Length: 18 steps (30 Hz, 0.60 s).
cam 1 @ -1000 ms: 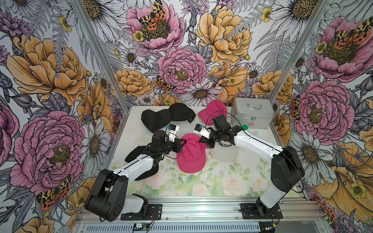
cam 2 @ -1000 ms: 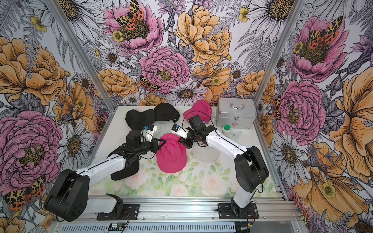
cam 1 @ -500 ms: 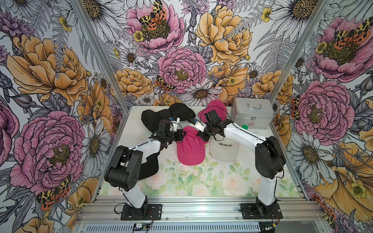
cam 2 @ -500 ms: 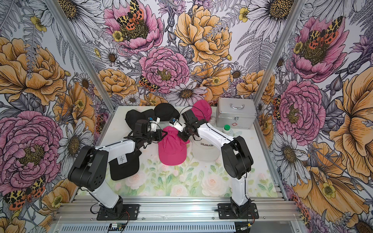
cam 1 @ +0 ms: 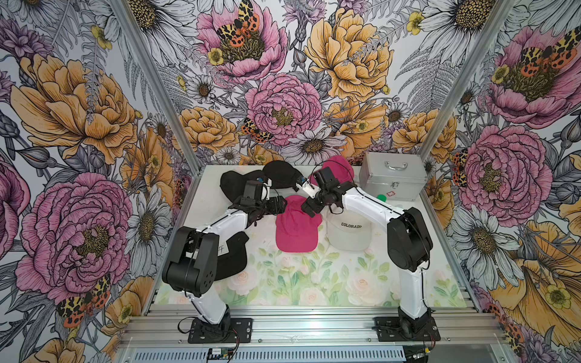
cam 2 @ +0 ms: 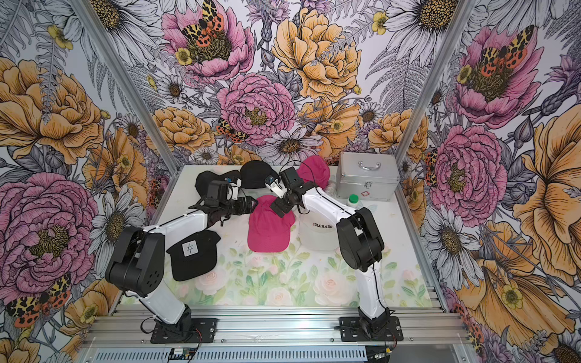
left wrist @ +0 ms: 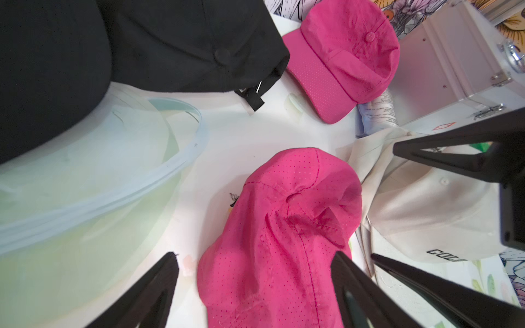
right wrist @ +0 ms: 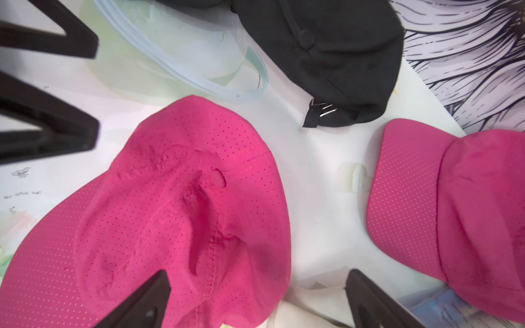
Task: Stack the baseball caps by color
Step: Place the baseball cap at the center of the board.
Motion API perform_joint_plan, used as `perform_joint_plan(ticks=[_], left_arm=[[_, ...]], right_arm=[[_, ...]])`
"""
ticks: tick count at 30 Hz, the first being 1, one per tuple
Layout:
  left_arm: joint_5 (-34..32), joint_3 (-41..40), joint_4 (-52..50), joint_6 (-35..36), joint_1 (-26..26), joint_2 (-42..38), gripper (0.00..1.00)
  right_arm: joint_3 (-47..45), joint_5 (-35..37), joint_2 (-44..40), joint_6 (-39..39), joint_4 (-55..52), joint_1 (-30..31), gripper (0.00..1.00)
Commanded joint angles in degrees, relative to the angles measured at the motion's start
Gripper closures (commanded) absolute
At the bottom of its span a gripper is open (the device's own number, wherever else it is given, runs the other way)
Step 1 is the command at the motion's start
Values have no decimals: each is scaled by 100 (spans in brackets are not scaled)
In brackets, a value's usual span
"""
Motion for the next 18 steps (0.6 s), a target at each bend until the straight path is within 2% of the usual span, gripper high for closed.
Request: perform_joint_plan(ticks=[1, 3, 5, 10, 13, 15, 18], left_arm=[[-685, -186, -317, -17, -176, -321, 7], [-762, -276, -331, -105, -443, -407, 1], [-543, -359, -182, -300, -596, -415, 1], [86, -370, -3, -708, -603, -198, 1], [-474, -601, -140, -850, -644, -491, 1], [-923, -1031, -113, -1033, -727, -936, 1], [-1435, -1533, -157, -1228, -1144, -1665, 1]], right_arm=[[-276, 239, -418, 491, 198, 192, 1], [-651, 133, -555, 951, 686, 223, 1], [-937, -175, -641, 1446, 1138, 197, 1], [-1214, -946, -581, 2673, 1877, 76, 1], [-1109, -1032, -396, 3024, 1874, 37, 1], [-1071, -1086, -327, 3196, 1876, 2, 1], [-978, -1038, -277, 3409, 1865, -23, 1]])
